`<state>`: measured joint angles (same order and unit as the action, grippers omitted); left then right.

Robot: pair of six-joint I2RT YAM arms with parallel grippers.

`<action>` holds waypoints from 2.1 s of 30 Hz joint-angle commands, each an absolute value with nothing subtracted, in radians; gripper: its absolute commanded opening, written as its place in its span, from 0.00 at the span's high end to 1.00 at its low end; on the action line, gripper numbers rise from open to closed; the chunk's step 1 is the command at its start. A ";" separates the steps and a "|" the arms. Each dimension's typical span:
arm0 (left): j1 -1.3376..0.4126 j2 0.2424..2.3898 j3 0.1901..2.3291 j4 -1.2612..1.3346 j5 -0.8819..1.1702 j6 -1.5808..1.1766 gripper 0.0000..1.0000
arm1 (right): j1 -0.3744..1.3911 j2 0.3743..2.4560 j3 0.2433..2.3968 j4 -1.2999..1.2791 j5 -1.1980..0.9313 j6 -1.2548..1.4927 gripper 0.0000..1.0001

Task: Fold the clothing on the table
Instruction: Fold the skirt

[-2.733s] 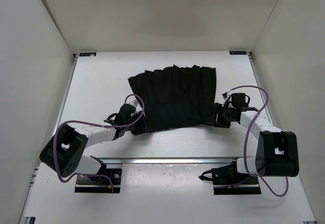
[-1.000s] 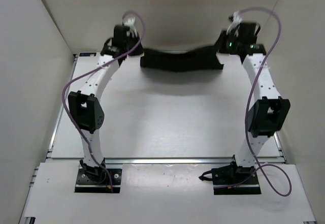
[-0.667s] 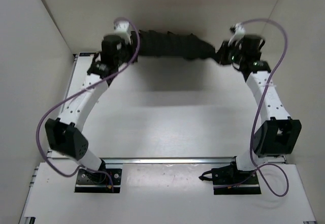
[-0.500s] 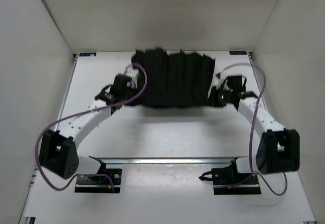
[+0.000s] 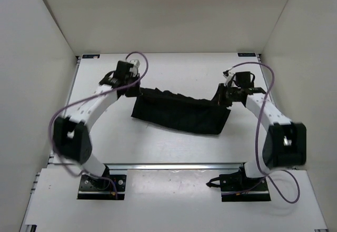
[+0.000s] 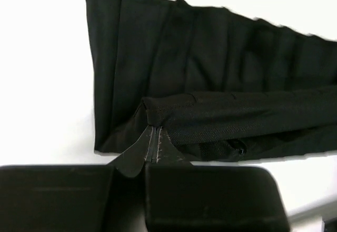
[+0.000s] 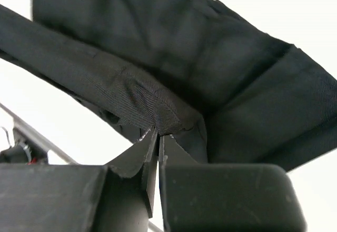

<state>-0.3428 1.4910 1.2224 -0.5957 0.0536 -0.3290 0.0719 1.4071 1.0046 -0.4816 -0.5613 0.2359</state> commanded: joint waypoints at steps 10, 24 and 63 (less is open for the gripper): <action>-0.301 2.120 1.851 -0.699 0.037 -0.259 1.00 | 0.009 1.675 1.160 -0.374 -0.503 0.242 1.00; -0.276 2.152 1.927 -0.672 0.008 -0.238 0.01 | -0.020 1.703 1.252 -0.411 -0.443 0.236 0.15; -0.367 1.967 1.424 -0.566 -0.071 -0.169 0.31 | 0.031 1.677 1.022 -0.454 -0.245 0.258 0.20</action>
<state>-0.3557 2.0048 1.4364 -0.5385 -0.0853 -0.1696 0.0345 1.6669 0.9909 -0.4969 -0.2272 0.2451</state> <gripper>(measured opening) 0.691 0.804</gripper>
